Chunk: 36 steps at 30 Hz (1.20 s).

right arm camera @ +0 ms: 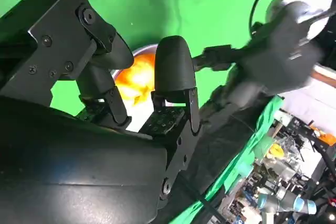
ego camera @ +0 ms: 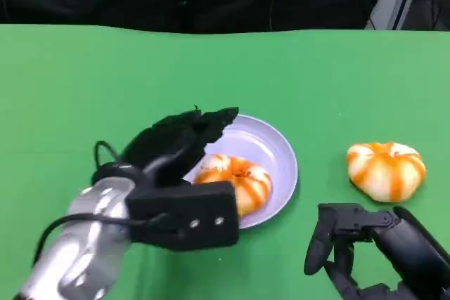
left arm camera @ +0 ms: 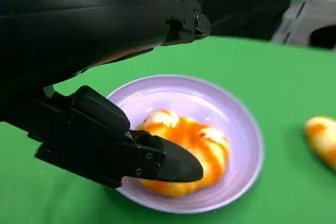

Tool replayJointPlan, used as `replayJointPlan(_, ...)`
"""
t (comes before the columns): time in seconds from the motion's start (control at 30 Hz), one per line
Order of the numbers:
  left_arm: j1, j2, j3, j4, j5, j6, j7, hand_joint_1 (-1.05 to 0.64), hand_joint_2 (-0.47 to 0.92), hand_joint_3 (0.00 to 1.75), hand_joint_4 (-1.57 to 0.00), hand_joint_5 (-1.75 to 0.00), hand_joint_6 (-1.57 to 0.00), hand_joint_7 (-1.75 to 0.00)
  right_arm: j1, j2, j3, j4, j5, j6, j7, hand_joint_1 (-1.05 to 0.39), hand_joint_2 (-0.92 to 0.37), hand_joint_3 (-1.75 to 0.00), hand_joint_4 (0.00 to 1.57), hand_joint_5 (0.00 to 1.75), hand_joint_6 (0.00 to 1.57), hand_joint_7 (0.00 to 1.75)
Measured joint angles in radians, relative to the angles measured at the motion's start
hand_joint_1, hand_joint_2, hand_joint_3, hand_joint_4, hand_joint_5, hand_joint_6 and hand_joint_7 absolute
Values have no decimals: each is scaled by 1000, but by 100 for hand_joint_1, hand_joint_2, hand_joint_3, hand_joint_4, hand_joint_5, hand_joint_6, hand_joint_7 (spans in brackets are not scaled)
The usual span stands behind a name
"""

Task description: Grasp the bread from the table and place it into the plate.

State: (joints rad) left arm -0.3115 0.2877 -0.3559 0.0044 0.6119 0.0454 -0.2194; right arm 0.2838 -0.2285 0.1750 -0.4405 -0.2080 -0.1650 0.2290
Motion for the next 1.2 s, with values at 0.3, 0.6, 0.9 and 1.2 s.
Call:
replayJointPlan(0.3, 233, 7, 220, -176, -284, -119, 22, -20, 92, 24, -78, -77, -84, -28, -2, 0, 0, -3, 0, 4, 2, 10, -28, -139, 85, 166, 81, 131)
replayJointPlan(0.6, 482, -29, 352, -294, -434, -228, 57, 2, 53, 118, -84, -143, -86, -110, -2, 2, 6, -12, 0, 24, 3, 12, -29, -139, 85, 167, 81, 129)
replayJointPlan(0.9, 672, -156, 396, -303, -509, -377, 142, 2, 46, 136, -81, -174, -74, -151, -5, -3, -7, 3, 10, 5, 5, 10, -28, -140, 85, 166, 81, 131)
replayJointPlan(1.2, 675, -216, 401, -239, -543, -484, 162, 2, 41, 141, -83, -172, -76, -151, -4, -8, -9, 19, 8, -17, 5, 11, -27, -143, 87, 165, 82, 130)
